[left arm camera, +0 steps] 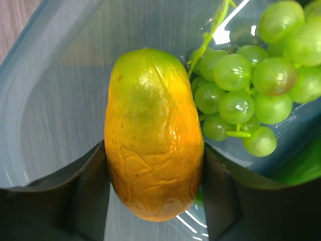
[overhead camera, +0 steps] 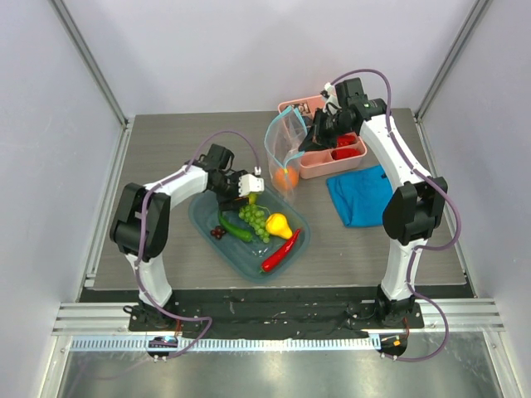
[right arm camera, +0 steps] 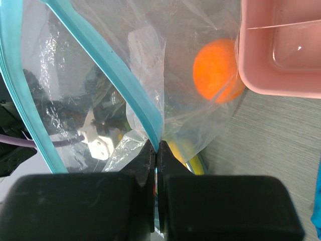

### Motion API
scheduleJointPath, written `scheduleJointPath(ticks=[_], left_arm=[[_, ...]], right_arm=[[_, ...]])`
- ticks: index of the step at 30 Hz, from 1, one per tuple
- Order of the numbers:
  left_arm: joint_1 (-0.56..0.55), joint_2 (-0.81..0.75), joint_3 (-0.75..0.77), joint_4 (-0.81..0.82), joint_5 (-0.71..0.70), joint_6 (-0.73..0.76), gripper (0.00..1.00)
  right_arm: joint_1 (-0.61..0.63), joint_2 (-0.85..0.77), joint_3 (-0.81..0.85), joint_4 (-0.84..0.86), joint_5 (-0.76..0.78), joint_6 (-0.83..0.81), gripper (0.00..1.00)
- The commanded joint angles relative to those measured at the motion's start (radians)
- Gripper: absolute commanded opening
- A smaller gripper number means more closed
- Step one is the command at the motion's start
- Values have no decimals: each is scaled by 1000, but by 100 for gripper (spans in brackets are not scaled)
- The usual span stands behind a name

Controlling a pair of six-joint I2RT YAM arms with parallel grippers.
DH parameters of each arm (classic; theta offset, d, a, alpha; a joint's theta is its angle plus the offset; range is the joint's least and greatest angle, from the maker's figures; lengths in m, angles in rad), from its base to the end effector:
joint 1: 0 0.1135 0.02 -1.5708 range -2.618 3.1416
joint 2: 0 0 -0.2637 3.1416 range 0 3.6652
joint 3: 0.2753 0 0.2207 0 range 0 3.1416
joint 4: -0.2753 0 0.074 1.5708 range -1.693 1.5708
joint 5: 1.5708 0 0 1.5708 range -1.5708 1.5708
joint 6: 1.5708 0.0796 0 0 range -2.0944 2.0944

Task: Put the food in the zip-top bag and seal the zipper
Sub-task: Pick up the fake fruit from the bin, then place the fake fruit in the zipper food storage bag.

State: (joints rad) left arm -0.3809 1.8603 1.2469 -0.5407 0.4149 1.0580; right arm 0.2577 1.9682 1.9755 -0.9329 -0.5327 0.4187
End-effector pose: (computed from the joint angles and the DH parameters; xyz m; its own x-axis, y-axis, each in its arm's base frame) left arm 0.3250 -0.1647 0.1587 0.0120 0.8542 -0.5198 0.9809 0.0908 0.1718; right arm 0.3956 0.1461 0.3043 -0.9152 0.1210 -0.3844 -0.1563 0.7727 0.6152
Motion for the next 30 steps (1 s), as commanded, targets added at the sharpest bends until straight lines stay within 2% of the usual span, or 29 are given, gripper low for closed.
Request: scheduleJointPath(ticks=[1,2,6,10,13,17,23,27,28,29,30], left_arm=[[5,-65,28,27,21,-41,48],[8,-100,35,-5,27,-70,41],[23,-213,121,-82,100,-174,34],[25,-305,248,-88,281,-384,35],[-22,-313,365,14,308,-639,39],[-130,-259,483,113,227,-806,43],[-188,-129,559,231,50,-1049,45],[-188,-76,554,254,-27,-1124,53],[-188,-73,551,254,-39,-1126,56],[-188,-70,549,257,-50,-1133,65],[-188,-69,548,257,-56,-1135,67]], right_arm=[[3,-49,32,0,19,-24,1],[2,-49,34,0,19,-24,1],[3,-46,49,2,10,-17,1],[3,-48,56,3,11,-18,1],[6,-48,60,6,11,-12,1],[15,-43,85,6,8,-11,1],[21,-60,95,6,39,-26,1],[20,-71,94,0,53,-43,1],[21,-75,91,-3,54,-46,1],[20,-77,89,-3,56,-50,1],[20,-77,89,-4,57,-54,1]])
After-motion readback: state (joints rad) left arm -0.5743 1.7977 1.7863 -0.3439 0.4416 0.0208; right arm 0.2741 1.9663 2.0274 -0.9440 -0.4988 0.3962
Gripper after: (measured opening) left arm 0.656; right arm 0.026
